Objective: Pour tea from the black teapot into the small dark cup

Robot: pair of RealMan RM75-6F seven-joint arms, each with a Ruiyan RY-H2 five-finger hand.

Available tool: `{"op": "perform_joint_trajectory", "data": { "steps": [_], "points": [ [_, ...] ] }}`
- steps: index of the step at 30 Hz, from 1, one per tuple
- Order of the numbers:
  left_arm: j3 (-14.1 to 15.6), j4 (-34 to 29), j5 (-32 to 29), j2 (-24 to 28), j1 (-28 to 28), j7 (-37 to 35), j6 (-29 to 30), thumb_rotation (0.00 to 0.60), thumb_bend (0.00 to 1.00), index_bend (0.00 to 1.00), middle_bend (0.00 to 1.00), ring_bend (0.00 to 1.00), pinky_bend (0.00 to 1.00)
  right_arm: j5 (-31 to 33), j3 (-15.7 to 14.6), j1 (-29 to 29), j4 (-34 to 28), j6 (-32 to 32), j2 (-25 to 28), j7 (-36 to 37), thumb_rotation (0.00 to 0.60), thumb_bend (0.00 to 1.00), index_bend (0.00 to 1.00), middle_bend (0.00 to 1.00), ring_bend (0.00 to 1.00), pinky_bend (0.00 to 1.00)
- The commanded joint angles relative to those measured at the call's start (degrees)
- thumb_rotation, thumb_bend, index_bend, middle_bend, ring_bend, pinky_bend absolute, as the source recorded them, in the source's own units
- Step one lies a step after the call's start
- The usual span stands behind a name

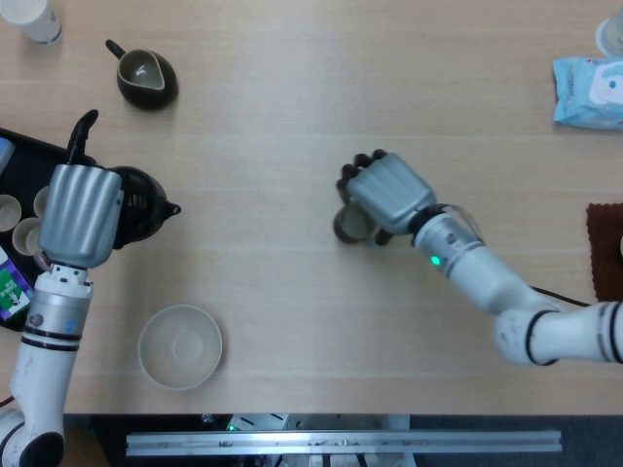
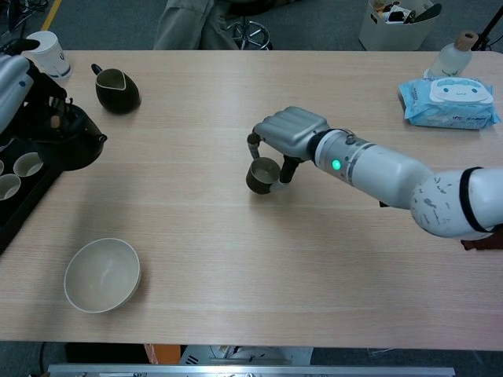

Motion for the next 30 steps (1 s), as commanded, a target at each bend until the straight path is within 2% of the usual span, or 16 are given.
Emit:
{"op": "perform_joint_trajectory", "data": {
  "steps": [1, 7, 15, 30],
  "points": [
    [-0.03, -0.27, -0.04, 0.17, 0.12, 0.23, 0.07, 0.593, 0.31, 1.0, 1.0, 0.87, 0.09, 3.91, 0.76, 4.41, 2.82, 0.05, -4.03, -2.74, 0.6, 0.21, 0.51, 0.28, 0.2, 0.27],
    [0.0, -0.72, -0.14, 0.43, 0.29, 0.64, 0.01, 0.594, 0.32, 1.0, 1.0, 0.87, 0.09, 8.81, 0.38, 9.64, 6.32, 0.93, -8.51, -5.94, 0.6, 0.21, 0.51, 0.28, 0.2, 0.27],
    [-0.07, -1.07, -0.19, 0.57, 0.37, 0.66, -0.15, 0.597, 0.32, 1.0, 1.0, 0.87, 0.09, 13.34, -0.69, 15.09, 9.58, 2.76, -11.84, -10.67, 0.6, 0.21, 0.51, 0.28, 0.2, 0.24],
    [-0.06, -0.58, -0.46, 0.51, 0.58, -0.07, -0.5, 0.597, 0.32, 1.0, 1.0, 0.87, 0.09, 18.71, -2.78, 19.16, 13.35, 3.14, -14.65, -13.44, 0.6, 0.2, 0.51, 0.27, 0.16, 0.21]
  ]
}}
